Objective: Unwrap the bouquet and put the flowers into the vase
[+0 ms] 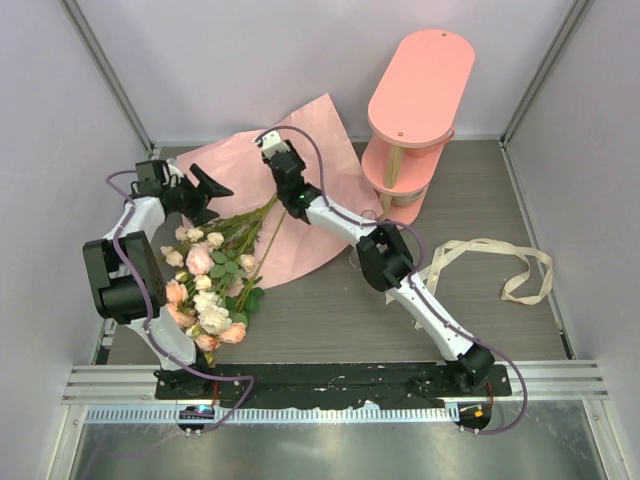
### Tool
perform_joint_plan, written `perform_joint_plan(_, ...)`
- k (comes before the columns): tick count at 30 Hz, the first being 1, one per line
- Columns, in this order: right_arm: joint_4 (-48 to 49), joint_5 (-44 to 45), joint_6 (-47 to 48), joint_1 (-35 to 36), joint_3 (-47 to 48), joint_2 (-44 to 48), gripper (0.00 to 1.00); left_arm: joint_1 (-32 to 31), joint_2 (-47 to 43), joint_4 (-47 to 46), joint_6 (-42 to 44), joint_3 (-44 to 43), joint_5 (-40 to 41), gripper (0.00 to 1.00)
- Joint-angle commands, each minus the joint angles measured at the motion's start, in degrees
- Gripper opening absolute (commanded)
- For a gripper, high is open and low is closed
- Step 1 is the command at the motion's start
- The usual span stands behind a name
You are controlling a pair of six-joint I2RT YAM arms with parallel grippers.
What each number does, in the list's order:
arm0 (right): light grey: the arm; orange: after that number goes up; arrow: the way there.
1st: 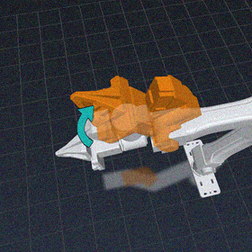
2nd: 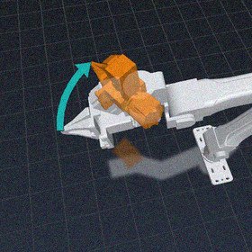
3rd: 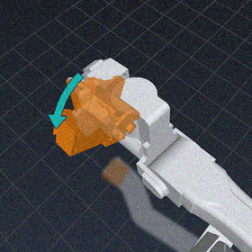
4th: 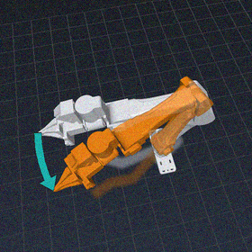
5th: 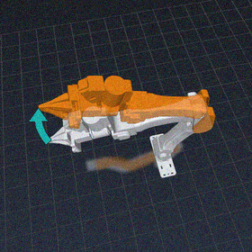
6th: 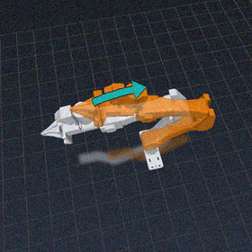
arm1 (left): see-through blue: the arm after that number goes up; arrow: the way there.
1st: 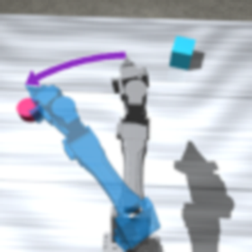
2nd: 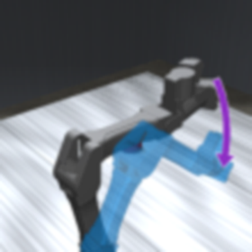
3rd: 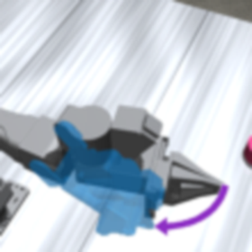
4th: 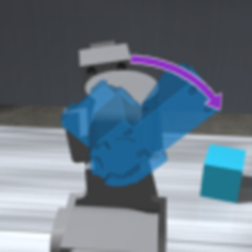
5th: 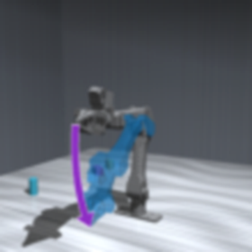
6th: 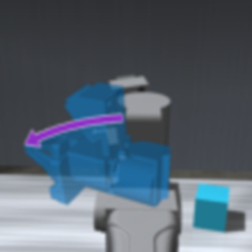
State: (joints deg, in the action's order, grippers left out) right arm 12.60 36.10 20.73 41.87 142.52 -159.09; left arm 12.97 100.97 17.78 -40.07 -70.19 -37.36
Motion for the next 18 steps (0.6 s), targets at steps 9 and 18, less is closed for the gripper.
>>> perform_joint_plan(9,-4.2,-2.9,0.2,1.3,-1.8,8.7,0.57,-0.8,-3.3,-2.0,0.0,0.0,-2.2,0.88)
perform_joint_plan(18,-14.0,-7.2,1.7,8.1,-9.1,18.4,0.71,-1.1,-4.7,-2.1,0.7,0.1,-3.0,0.89)
